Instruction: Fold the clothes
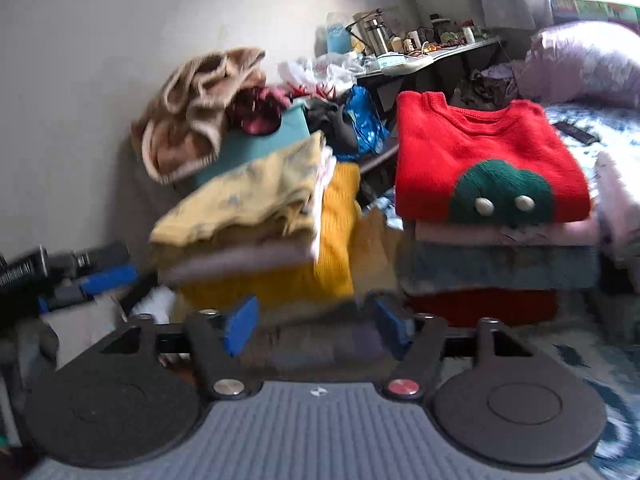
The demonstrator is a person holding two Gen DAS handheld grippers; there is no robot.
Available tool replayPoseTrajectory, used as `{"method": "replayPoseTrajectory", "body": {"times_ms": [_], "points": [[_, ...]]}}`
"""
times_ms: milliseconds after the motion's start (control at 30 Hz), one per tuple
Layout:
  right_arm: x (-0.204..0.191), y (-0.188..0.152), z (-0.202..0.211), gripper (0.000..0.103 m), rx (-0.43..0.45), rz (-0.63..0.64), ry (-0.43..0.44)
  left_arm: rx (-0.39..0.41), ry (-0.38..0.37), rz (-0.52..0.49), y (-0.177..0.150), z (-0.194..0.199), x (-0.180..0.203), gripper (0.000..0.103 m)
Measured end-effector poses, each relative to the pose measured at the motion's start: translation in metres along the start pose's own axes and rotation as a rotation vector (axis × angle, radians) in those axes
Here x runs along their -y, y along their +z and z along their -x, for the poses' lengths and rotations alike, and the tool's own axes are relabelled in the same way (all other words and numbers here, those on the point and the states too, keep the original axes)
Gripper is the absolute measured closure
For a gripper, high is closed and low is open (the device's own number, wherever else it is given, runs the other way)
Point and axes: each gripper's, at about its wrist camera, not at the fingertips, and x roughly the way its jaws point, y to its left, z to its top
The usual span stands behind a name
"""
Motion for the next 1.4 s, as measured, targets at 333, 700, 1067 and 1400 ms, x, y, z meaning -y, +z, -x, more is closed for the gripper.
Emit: {"method": "replayPoseTrajectory", "body": {"times_ms": [333, 700, 1067, 1400], "points": [[-0.058, -0.030, 0.079, 0.000, -0.011, 0.065, -0.132, 0.030, 0.215, -0.261, -0.027, 0.046, 0.089, 0.000], [-0.108, 0.007, 0.119, 0.000, 0.006, 0.136, -0.249, 0.045, 0.399, -0.336, 0.005, 0.083, 0.128, 0.000], [-0.129, 0.019, 0.105, 0.000, -0.030, 0.164, -0.248, 0.038, 0.460, -0.292, 0.012, 0.080, 0.110, 0.000], [-0.129, 0.018, 0.088, 0.000, -0.062, 0.170, -0.268, 0.024, 0.457, -0.309, 0.012, 0.073, 0.105, 0.000]]}}
